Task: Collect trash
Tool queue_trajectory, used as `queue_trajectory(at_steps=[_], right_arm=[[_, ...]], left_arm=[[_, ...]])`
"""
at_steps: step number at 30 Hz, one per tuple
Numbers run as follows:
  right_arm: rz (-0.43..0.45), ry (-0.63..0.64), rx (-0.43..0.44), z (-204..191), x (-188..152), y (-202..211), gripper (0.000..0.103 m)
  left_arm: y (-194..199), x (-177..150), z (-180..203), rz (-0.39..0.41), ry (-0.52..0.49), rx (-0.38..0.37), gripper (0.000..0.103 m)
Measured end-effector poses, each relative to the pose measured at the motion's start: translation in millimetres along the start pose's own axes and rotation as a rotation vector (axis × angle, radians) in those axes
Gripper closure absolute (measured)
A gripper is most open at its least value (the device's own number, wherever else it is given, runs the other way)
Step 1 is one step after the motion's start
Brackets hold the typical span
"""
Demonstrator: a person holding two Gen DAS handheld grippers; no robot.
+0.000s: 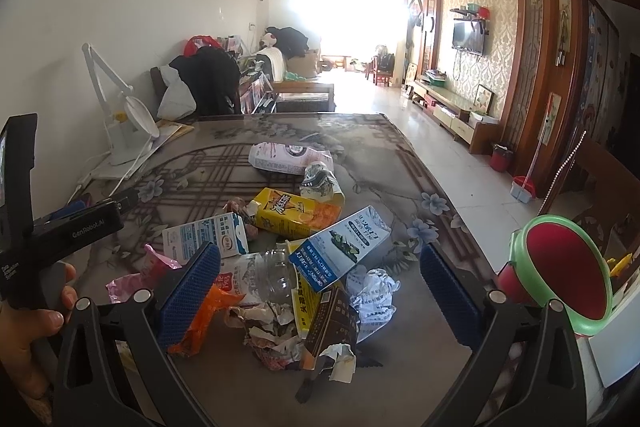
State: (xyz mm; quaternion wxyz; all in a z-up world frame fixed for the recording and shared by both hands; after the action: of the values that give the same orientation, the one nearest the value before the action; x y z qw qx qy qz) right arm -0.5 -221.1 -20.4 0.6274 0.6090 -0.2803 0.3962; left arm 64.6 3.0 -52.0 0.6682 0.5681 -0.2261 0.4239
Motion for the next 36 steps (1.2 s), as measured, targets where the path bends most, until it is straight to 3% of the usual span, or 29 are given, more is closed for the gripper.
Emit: queue_trajectory(at_steps=[36], right_arm=[[-0.043,-0.007,0.007,-1.0,-11.5,-10.0,0.007]], left_arm=[[-4.1,-4.9,-1.3,-0.027,0.018,0.021,0.004]])
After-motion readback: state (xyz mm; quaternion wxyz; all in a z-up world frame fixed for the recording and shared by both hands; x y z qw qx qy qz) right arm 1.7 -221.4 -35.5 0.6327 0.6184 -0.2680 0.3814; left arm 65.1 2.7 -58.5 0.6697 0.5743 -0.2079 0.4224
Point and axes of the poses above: each gripper's, at about its wrist camera, not at the fingertips, and y roughly against the way its jaws point, z to its right, x to its top, the point moved 7 cm from there along -y, roughly the way its jaws point, and after that the axes turned 6 degrees about y, right-handed, at the moved point
